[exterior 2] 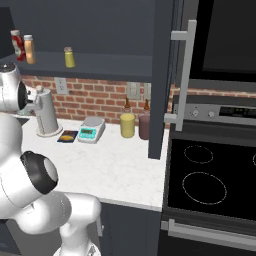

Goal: Put the shaker and condiment bottle from the counter next to their counterparts in the cabinet.

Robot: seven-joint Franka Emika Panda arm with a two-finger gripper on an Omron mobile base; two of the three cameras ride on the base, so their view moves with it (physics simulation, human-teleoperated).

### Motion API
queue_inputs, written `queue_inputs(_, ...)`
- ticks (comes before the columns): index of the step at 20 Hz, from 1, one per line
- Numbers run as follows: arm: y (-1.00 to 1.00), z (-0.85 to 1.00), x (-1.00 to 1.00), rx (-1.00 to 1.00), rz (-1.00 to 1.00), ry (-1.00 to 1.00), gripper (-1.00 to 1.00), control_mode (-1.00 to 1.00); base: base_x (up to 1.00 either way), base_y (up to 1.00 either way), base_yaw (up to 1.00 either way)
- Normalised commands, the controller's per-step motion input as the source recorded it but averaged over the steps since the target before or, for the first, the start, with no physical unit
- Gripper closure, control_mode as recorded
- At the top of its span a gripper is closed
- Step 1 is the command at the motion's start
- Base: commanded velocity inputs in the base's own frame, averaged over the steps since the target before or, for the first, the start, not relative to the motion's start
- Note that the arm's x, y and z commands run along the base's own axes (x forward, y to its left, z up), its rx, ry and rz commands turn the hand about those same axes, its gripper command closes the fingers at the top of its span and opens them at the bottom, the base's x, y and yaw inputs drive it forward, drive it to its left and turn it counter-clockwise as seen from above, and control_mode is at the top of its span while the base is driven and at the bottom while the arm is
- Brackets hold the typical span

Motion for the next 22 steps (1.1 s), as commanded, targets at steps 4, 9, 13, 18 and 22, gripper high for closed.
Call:
queue_inputs(4,0.0,0.67,0.0,0.0,-0.05,0.0,1.0,-1.0,0.0,0.0,0.0)
queue_inputs(9,-0.04,0.56,0.0,0.0,-0.05,0.0,1.0,-1.0,0.0,0.0,0.0)
queue_inputs(13,-0.06,0.4,0.0,-0.03,-0.05,0.0,1.0,-1.0,0.0,0.0,0.0)
queue_inputs(18,-0.04,0.29,0.0,-0.07,-0.02,-0.09,1.0,-1.0,0.0,0.0,0.0)
queue_inputs(22,-0.03,0.13,-0.03,-0.02,0.0,-0.23,1.0,-1.0,0.0,0.0,0.0)
